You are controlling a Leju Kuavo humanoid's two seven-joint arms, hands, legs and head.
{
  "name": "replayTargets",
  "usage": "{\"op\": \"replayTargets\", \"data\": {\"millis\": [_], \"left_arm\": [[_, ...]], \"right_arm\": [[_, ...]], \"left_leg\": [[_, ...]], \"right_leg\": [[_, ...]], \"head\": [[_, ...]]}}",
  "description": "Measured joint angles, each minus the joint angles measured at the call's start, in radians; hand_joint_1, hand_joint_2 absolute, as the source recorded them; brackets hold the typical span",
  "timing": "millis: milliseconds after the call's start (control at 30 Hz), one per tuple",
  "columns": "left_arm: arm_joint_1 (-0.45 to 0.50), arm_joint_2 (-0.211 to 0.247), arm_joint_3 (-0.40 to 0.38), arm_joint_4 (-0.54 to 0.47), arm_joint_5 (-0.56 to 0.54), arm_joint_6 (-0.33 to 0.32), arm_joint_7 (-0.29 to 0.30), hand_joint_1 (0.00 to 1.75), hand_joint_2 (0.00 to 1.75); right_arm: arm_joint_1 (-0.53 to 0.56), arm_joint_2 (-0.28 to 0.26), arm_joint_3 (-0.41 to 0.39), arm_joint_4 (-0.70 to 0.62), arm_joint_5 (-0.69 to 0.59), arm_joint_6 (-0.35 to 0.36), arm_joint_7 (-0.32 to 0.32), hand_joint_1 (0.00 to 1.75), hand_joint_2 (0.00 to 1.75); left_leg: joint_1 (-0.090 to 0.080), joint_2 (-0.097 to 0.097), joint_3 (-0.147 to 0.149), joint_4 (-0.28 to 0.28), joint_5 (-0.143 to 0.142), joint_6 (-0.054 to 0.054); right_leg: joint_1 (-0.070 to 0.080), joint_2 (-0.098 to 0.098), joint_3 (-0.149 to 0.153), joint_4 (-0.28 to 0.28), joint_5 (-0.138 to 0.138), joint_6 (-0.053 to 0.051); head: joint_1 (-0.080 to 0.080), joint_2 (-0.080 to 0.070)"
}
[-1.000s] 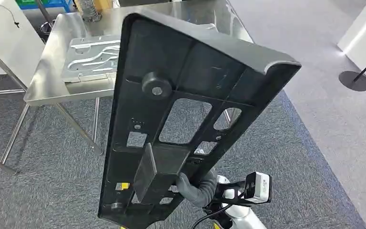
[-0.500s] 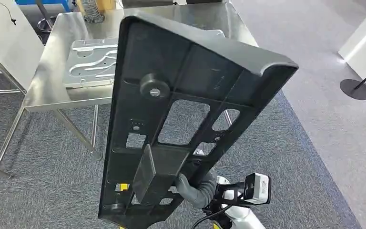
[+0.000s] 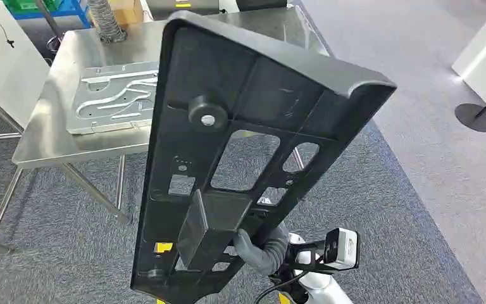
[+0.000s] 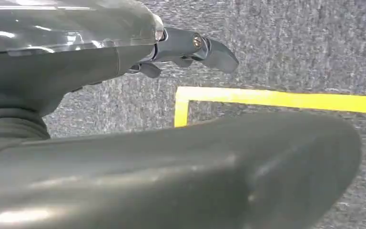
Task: Take the parts from the cabinet and place them on the table.
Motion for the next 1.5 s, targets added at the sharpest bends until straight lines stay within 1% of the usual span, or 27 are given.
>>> {"op": "replayTargets", "data": {"millis": [67,133,167,267,300,400,433,467,500,567,600,633,667,767,800,833,867,933,967,1000,1100,1133,1267,1333,1433,1467,1500], "left_arm": [[0.000,0.001,0.002,0.000,0.000,0.000,0.000,0.00,0.00],[-0.001,0.001,0.003,0.000,0.000,0.001,0.000,0.00,0.00],[0.000,0.001,0.003,0.000,0.000,0.002,0.000,0.00,0.00],[0.002,0.000,0.005,0.000,-0.002,0.002,0.001,0.00,0.00],[0.000,0.001,0.005,0.000,-0.007,0.000,0.001,0.00,0.00],[-0.001,0.001,0.005,0.000,-0.011,-0.004,0.001,0.00,0.00],[0.000,0.001,0.005,0.000,-0.011,-0.004,0.001,0.00,0.00],[0.001,0.001,0.006,0.000,-0.012,-0.004,0.001,0.00,0.00],[0.001,0.000,0.006,0.000,-0.013,-0.005,0.001,0.00,0.00],[0.000,0.000,0.006,0.000,-0.015,-0.005,0.001,0.00,0.00],[0.002,-0.002,0.006,0.001,-0.015,-0.005,0.001,0.00,0.00],[-0.001,-0.003,0.006,0.001,-0.015,-0.005,0.001,0.00,0.00],[-0.006,-0.002,0.006,0.000,-0.015,-0.004,0.001,0.00,0.00],[-0.006,-0.001,0.006,0.000,-0.015,-0.003,0.001,0.00,0.00],[-0.007,-0.004,0.006,0.000,-0.015,-0.004,0.000,0.00,0.00],[-0.008,-0.005,0.007,0.000,-0.016,-0.003,0.000,0.00,0.00],[-0.008,-0.004,0.011,0.000,-0.016,0.000,0.000,0.00,0.00],[-0.005,-0.003,0.020,0.000,-0.014,0.004,0.002,0.00,0.00],[-0.003,-0.002,0.025,0.000,-0.011,0.009,0.003,0.00,0.00],[-0.002,-0.002,0.029,0.000,-0.010,0.011,0.005,0.00,0.00],[0.002,0.005,0.043,0.000,-0.010,0.013,0.007,0.00,0.00],[0.000,0.006,0.049,0.000,-0.010,0.013,0.009,0.00,0.00],[0.003,0.004,0.055,0.000,-0.018,0.011,0.010,0.00,0.00],[0.001,0.004,0.057,0.000,-0.019,0.010,0.009,0.00,0.00],[-0.001,0.003,0.064,0.000,-0.022,0.009,0.008,0.00,0.00],[0.001,0.003,0.067,0.000,-0.023,0.009,0.006,0.00,0.00],[0.003,0.003,0.071,0.000,-0.026,0.009,0.004,0.00,0.00]], "right_arm": [[0.000,0.000,0.000,0.000,-0.001,0.000,0.000,1.75,1.75],[-0.002,0.001,0.000,0.003,0.000,-0.002,0.000,1.75,1.75],[0.001,0.002,0.000,0.002,0.008,-0.011,0.000,1.75,1.75],[0.014,0.003,0.000,-0.005,0.016,-0.030,0.000,1.75,1.75],[0.012,0.003,0.000,-0.009,0.017,-0.036,0.000,1.75,1.75],[0.020,0.002,0.000,-0.013,0.018,-0.046,0.000,1.75,1.75],[0.023,0.000,0.000,-0.013,0.020,-0.052,0.000,1.75,1.75],[0.024,-0.002,0.000,-0.013,0.020,-0.059,0.000,1.75,1.75],[0.025,-0.002,0.000,-0.013,0.020,-0.062,0.000,1.75,1.75],[0.024,-0.003,0.000,-0.015,0.020,-0.062,0.000,1.75,1.75],[0.025,-0.003,0.000,-0.014,0.020,-0.063,0.000,1.75,1.75],[0.025,-0.004,0.001,-0.014,0.020,-0.064,0.000,1.75,1.75],[0.026,-0.005,0.001,-0.016,0.021,-0.065,0.000,1.75,1.75],[0.026,-0.005,0.001,-0.019,0.023,-0.072,0.000,1.75,1.75],[0.023,-0.005,0.001,-0.019,0.024,-0.077,0.000,1.75,1.75],[0.018,-0.005,0.002,-0.018,0.024,-0.080,0.000,1.75,1.75],[0.015,-0.006,0.003,-0.014,0.024,-0.081,0.000,1.75,1.75],[0.008,-0.010,0.011,0.000,0.024,-0.091,0.000,1.75,1.75],[0.003,-0.012,0.016,0.010,0.024,-0.096,0.002,1.75,1.75],[-0.002,-0.013,0.020,0.019,0.024,-0.101,0.004,1.75,1.75],[-0.026,-0.019,0.036,0.047,0.022,-0.122,0.012,1.75,1.75],[-0.034,-0.021,0.039,0.057,0.018,-0.125,0.013,1.75,1.75],[-0.049,-0.028,0.047,0.068,0.006,-0.127,0.011,1.75,1.75],[-0.068,-0.031,0.053,0.072,0.010,-0.138,0.018,1.75,1.75],[-0.073,-0.035,0.061,0.083,0.007,-0.149,0.021,1.75,1.75],[-0.073,-0.038,0.063,0.085,0.003,-0.149,0.020,1.75,1.75],[-0.073,-0.039,0.064,0.086,-0.003,-0.150,0.018,1.75,1.75]], "left_leg": [[0.000,0.000,0.059,-0.171,0.123,0.007],[-0.010,0.001,0.061,-0.190,0.083,0.016],[-0.011,0.000,0.067,-0.194,0.110,0.023],[-0.002,-0.002,0.093,-0.205,0.104,0.038],[-0.002,-0.003,0.099,-0.206,0.100,0.044],[-0.003,-0.003,0.110,-0.206,0.083,0.049],[-0.003,-0.003,0.117,-0.206,0.076,0.049],[-0.003,-0.004,0.127,-0.206,0.068,0.049],[-0.004,-0.004,0.141,-0.206,0.059,0.047],[-0.006,-0.005,0.170,-0.207,0.039,0.043],[-0.005,-0.005,0.174,-0.207,0.030,0.039],[-0.007,-0.008,0.177,-0.209,0.025,0.032],[-0.005,-0.007,0.177,-0.212,0.020,0.025],[-0.005,-0.006,0.187,-0.185,0.022,0.009],[-0.004,-0.006,0.169,-0.139,0.019,0.008],[-0.003,-0.006,0.128,-0.067,0.001,0.002],[-0.001,-0.006,0.077,0.011,-0.033,-0.003],[0.000,-0.006,0.002,0.103,-0.087,-0.009],[0.000,-0.006,-0.012,0.096,-0.078,-0.011],[0.000,-0.006,-0.007,0.052,-0.043,-0.009],[0.000,-0.005,0.060,-0.186,0.140,-0.002],[-0.006,-0.005,0.059,-0.200,0.100,0.006],[-0.003,-0.008,0.079,-0.205,0.111,0.033],[-0.003,-0.011,0.091,-0.210,0.102,0.045],[-0.004,-0.011,0.105,-0.209,0.083,0.048],[-0.004,-0.012,0.116,-0.209,0.075,0.048],[-0.004,-0.013,0.128,-0.209,0.066,0.047]], "right_leg": [[0.000,-0.001,0.026,0.000,-0.020,0.007],[0.003,0.001,0.028,0.000,-0.031,0.021],[0.003,0.001,0.030,-0.003,-0.036,0.028],[0.003,-0.002,0.037,0.036,-0.044,0.044],[0.004,-0.003,0.012,0.082,-0.055,0.046],[-0.001,-0.004,-0.132,0.290,-0.145,0.057],[-0.001,-0.004,-0.161,0.317,-0.154,0.060],[-0.001,-0.004,-0.170,0.302,-0.139,0.058],[-0.001,-0.004,-0.158,0.243,-0.095,0.052],[0.003,-0.004,-0.106,0.072,0.032,0.034],[0.009,-0.006,-0.097,0.031,0.076,0.024],[0.014,-0.006,-0.101,0.020,0.045,0.024],[0.015,-0.006,-0.097,0.023,0.061,0.019],[0.005,-0.003,-0.064,0.001,0.056,0.003],[0.004,-0.005,-0.052,-0.003,0.051,-0.003],[0.003,-0.005,-0.045,-0.004,0.045,-0.007],[0.003,-0.005,-0.040,-0.004,0.038,-0.007],[0.003,-0.003,-0.027,-0.004,0.025,-0.008],[0.003,0.000,-0.017,-0.004,0.017,-0.007],[0.003,0.001,-0.005,-0.004,0.008,-0.005],[0.003,0.001,0.028,-0.005,-0.021,0.005],[0.008,0.002,0.032,0.001,-0.028,0.010],[0.009,0.002,0.037,0.007,-0.039,0.033],[0.005,-0.002,-0.021,0.117,-0.057,0.040],[0.001,-0.002,-0.161,0.318,-0.146,0.050],[0.001,-0.002,-0.181,0.325,-0.140,0.050],[0.000,-0.002,-0.180,0.290,-0.110,0.048]], "head": [[0.000,0.000],[0.000,0.000],[0.000,0.000],[0.000,0.000],[0.000,0.000],[0.000,0.000],[0.000,0.000],[0.000,0.000],[0.000,0.000],[0.000,0.000],[0.000,0.000],[0.001,0.000],[0.000,0.000],[0.000,0.000],[0.000,0.000],[0.000,0.000],[0.000,0.000],[0.000,0.000],[0.000,0.000],[0.000,0.000],[0.000,0.000],[0.000,0.000],[0.000,0.000],[0.000,0.000],[0.000,0.000],[0.000,0.000],[0.000,0.000]]}}
